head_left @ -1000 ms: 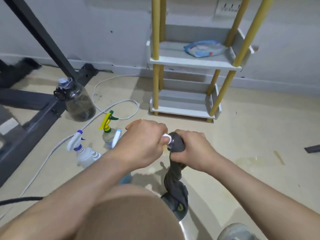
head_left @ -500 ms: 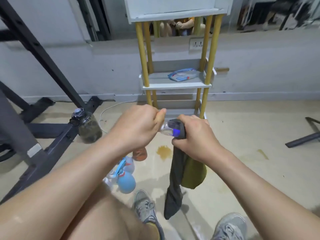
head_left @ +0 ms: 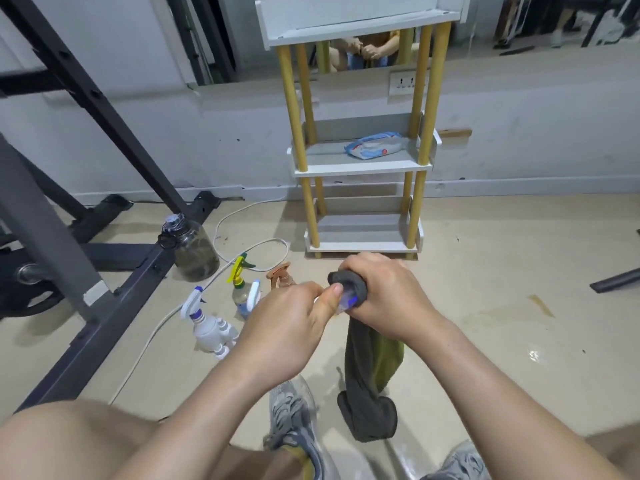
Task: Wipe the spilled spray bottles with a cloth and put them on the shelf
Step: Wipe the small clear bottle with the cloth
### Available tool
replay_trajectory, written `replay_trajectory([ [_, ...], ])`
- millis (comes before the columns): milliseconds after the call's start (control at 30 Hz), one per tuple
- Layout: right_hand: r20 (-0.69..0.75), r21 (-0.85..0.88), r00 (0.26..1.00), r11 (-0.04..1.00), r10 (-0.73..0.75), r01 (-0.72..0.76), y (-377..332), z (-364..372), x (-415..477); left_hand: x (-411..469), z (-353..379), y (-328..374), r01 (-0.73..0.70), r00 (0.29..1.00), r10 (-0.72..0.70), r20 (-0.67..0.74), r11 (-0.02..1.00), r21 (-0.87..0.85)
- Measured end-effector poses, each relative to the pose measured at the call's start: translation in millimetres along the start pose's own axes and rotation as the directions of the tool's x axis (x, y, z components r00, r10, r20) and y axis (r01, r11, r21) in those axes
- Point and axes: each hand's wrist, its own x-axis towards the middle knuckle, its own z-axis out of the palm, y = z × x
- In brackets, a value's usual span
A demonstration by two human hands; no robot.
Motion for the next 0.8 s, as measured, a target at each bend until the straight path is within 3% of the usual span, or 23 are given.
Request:
replay_trajectory([
  [67, -0.057, 0.221, 0.972, 0.952, 0.227, -0.209, 14, 3, -3, -7, 0, -4, 0.024, 1.000, -0.025, -0.008, 0.999, -0.031],
  [100, -0.097, 0.420, 0.900, 0.838, 0.424, -0.350, 21, 0, -5, -10, -2, -7, 0.071, 0.997, -0.074, -0.017, 0.991, -0.114],
  [133, -0.097, 0.656, 0.777, 0.627, 0.622, -0.420, 26, -4, -6, -10, -1, -11, 0.110, 0.992, -0.120, -0.034, 0.970, -0.218],
  [167, -0.036, 0.848, 0.649, 0.367, 0.760, -0.382, 27, -6, -8, -9, 3, -13, 0.127, 0.986, -0.153, -0.066, 0.944, -0.303],
  [200, 0.072, 0.951, 0.576, 0.118, 0.814, -0.287, 20, -8, -9, -7, 9, -13, 0.141, 0.978, -0.185, -0.098, 0.929, -0.343],
  [233, 0.166, 0.978, 0.567, -0.062, 0.807, -0.197, 8, -8, -9, -5, 18, -10, 0.157, 0.971, -0.207, -0.115, 0.927, -0.341],
  [300, 0.262, 0.962, 0.645, -0.244, 0.717, -0.120, -18, -2, -2, 1, 41, 9, 0.158, 0.975, -0.190, -0.118, 0.959, -0.236],
  [333, 0.278, 0.958, 0.696, -0.250, 0.663, -0.144, -31, 1, -3, 2, 52, 19, 0.144, 0.976, -0.171, -0.131, 0.970, -0.195],
  [467, 0.218, 0.971, 0.805, -0.040, 0.552, -0.235, -49, 9, -16, 17, 66, 24, 0.167, 0.957, -0.196, -0.214, 0.975, -0.143],
  [533, 0.162, 0.964, 0.854, 0.106, 0.494, -0.244, -45, 16, -22, 24, 66, 10, 0.189, 0.965, -0.202, -0.169, 0.978, -0.091],
  [600, 0.135, 0.928, 0.851, 0.237, 0.507, -0.288, -38, 26, -22, 22, 69, 6, 0.119, 0.986, -0.124, -0.108, 0.992, -0.051],
  [633, 0.134, 0.913, 0.823, 0.255, 0.552, -0.319, -33, 30, -21, 16, 74, 4, 0.068, 0.996, -0.070, -0.060, 0.997, -0.033],
  [700, 0.173, 0.915, 0.771, 0.191, 0.613, -0.357, -21, 33, -20, 6, 78, 0, 0.004, 0.999, -0.002, 0.052, 0.999, -0.038],
  [800, 0.327, 0.917, 0.818, 0.051, 0.473, -0.397, -2, 22, -24, 9, 58, -17, -0.001, 1.000, 0.002, 0.002, 0.982, -0.190],
])
